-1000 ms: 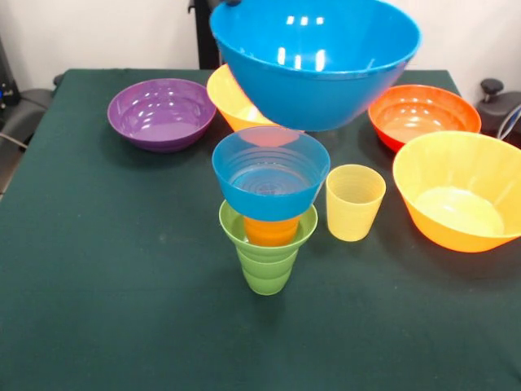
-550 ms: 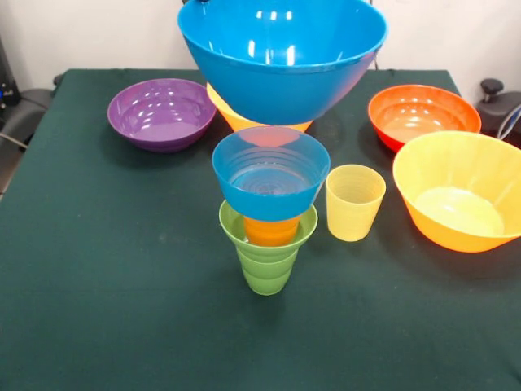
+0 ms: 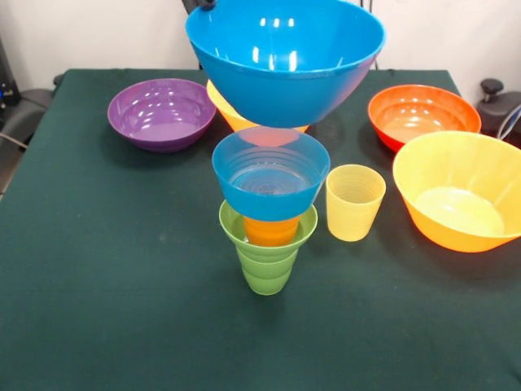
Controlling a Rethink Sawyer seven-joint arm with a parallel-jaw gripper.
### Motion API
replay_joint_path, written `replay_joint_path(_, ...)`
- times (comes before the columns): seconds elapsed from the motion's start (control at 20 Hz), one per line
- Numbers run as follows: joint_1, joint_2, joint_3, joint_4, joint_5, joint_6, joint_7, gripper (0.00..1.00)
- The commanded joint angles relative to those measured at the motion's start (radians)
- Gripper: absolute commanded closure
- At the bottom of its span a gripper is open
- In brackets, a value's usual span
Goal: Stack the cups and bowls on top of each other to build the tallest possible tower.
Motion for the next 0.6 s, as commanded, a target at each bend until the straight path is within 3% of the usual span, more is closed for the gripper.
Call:
replay_joint_path(0.05,0.018,0.061,-0.024,0.018,-0.085,0.023,0.044,1.00)
replay_joint_path(0.6,-0.012,0.083,-0.026,0.034,-0.134,0.018,0.046,1.00)
